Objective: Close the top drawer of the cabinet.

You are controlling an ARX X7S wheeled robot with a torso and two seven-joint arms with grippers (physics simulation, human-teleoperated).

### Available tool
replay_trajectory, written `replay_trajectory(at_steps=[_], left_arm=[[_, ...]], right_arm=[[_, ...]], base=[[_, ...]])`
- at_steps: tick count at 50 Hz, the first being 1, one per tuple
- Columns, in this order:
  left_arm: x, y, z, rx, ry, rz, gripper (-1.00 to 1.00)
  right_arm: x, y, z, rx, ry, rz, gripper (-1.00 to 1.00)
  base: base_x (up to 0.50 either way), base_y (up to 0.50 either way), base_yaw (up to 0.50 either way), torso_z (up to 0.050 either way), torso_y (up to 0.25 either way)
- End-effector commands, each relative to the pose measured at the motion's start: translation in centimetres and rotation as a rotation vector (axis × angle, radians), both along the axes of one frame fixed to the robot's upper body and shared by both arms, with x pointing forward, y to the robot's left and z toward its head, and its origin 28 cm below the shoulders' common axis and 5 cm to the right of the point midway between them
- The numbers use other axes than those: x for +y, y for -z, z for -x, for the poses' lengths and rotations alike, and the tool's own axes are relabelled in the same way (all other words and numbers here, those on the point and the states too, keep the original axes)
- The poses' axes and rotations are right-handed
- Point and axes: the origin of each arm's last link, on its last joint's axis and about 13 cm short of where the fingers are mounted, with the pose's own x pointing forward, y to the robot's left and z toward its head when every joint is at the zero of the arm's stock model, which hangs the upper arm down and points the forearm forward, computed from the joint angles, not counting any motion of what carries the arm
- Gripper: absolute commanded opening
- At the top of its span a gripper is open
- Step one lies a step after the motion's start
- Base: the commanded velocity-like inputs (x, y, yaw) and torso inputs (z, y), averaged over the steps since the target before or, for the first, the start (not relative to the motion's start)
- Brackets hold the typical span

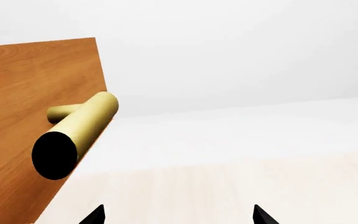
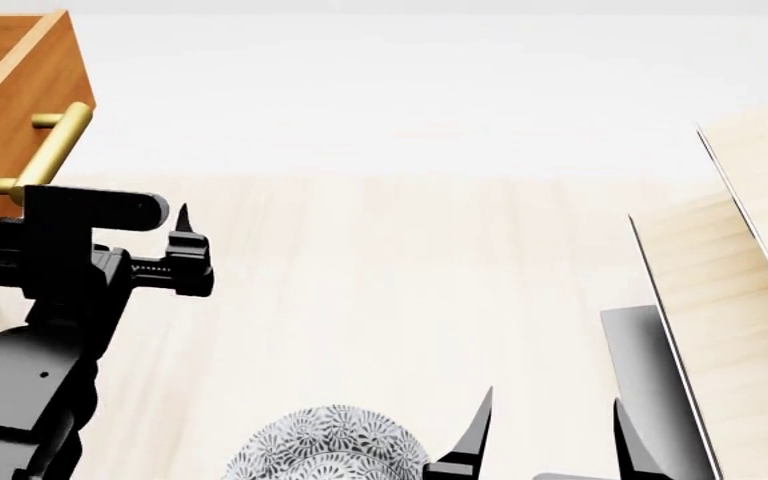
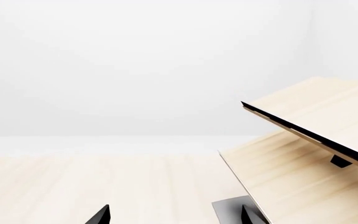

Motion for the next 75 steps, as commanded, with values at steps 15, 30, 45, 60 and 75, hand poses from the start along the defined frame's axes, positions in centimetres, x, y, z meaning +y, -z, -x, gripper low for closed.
replay_trajectory(at_steps=[15, 30, 45, 60, 75], left_arm=[[2.4, -3.6, -2.5, 0.121, -0.203, 0.038, 1.00], [6.8, -7.2, -2.8, 0.066, -0.401, 0.071, 1.00], [12.3, -10.5, -1.9, -0.003, -0.657, 0.100, 1.00], [17.1, -10.9, -0.1, -0.036, -0.882, 0.107, 1.00], [21.4, -11.5, 2.2, -0.058, -1.032, 0.193, 1.00]], right_arm=[[0.1, 0.0, 0.2, -0.002, 0.002, 0.007, 1.00], [0.3, 0.2, 0.1, 0.004, 0.003, 0.012, 1.00], [0.2, 0.2, 0.0, 0.003, -0.004, 0.022, 1.00], [0.0, 0.2, 0.3, 0.007, -0.003, 0.025, 1.00], [0.0, 0.1, 0.3, 0.010, -0.001, 0.036, 1.00]], base=[[0.01, 0.00, 0.00, 0.000, 0.000], [0.00, 0.00, 0.00, 0.000, 0.001], [0.00, 0.00, 0.00, 0.002, 0.005], [0.00, 0.00, 0.00, 0.001, 0.004], [0.01, 0.01, 0.01, 0.000, 0.001]])
